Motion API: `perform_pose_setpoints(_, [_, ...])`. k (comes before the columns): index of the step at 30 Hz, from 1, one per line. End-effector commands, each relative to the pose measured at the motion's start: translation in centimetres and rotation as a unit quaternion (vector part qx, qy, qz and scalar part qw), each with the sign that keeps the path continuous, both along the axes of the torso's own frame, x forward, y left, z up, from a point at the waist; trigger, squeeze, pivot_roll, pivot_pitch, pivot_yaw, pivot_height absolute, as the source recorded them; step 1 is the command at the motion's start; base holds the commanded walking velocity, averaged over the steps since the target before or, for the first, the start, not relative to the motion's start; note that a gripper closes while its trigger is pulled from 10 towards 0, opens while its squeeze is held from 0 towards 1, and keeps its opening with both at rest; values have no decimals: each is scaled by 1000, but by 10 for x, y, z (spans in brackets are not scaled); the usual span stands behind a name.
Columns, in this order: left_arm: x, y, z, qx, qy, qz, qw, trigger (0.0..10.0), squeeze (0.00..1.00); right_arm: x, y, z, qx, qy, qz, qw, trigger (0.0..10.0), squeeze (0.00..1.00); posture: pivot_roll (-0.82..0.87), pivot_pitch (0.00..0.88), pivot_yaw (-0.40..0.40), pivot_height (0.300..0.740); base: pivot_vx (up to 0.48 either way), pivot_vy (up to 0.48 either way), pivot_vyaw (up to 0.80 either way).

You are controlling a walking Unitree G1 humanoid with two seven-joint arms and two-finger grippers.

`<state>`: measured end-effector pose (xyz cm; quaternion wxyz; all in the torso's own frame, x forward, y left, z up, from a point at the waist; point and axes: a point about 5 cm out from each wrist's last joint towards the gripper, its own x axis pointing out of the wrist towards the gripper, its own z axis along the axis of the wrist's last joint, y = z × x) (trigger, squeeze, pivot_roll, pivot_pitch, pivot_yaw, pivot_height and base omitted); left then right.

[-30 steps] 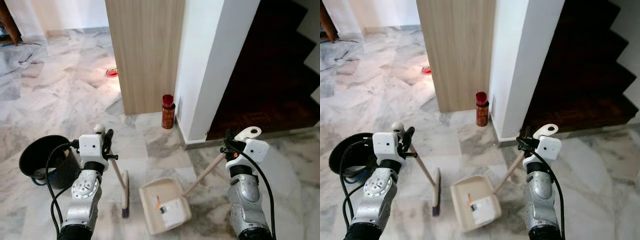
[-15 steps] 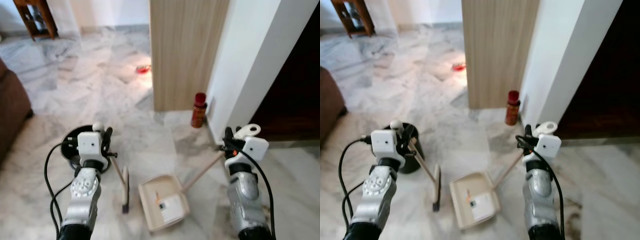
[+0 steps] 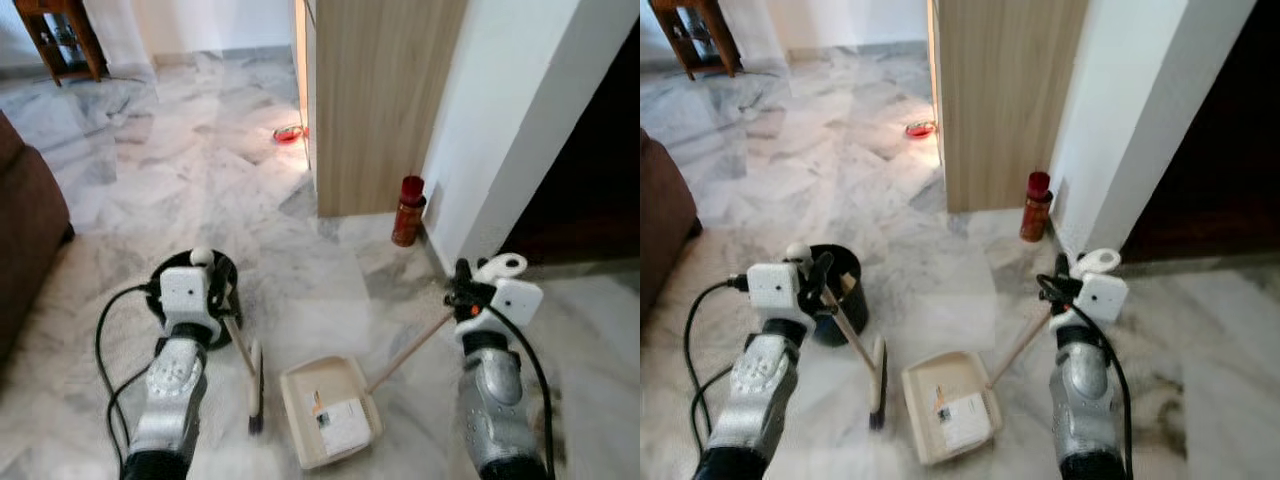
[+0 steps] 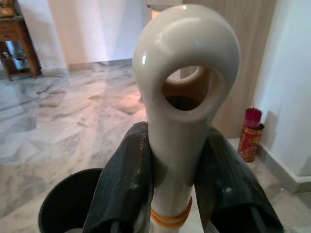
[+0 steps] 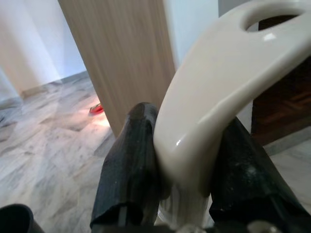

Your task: Sweep floor

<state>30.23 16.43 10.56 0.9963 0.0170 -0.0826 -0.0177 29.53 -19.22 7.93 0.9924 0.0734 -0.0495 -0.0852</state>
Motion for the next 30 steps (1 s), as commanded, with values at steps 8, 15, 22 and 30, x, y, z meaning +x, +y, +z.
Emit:
perform_pose_setpoints(8, [1,4,10,2,-19,1,1000,10000,0,6,4,14,0,-30,4,1000,10000,0,-73,57,12,740,0,322,0])
perform_pose_setpoints(15, [1,4,10,2,-19,0,1000,10000,0,6,4,14,0,-29,4,1000,10000,0,-72,54,12,740,0,324,0])
perform_pose_setpoints(22, [1,4,10,2,-19,1,1000,10000,0,6,4,14,1,-29,5,1000,10000,0,-72,49,12,740,0,324,0])
perform_pose_setpoints(30, [1,4,10,2,-19,1,1000,10000,0,7,4,14,0,-30,4,1000,10000,0,-72,46,11,740,0,326,0])
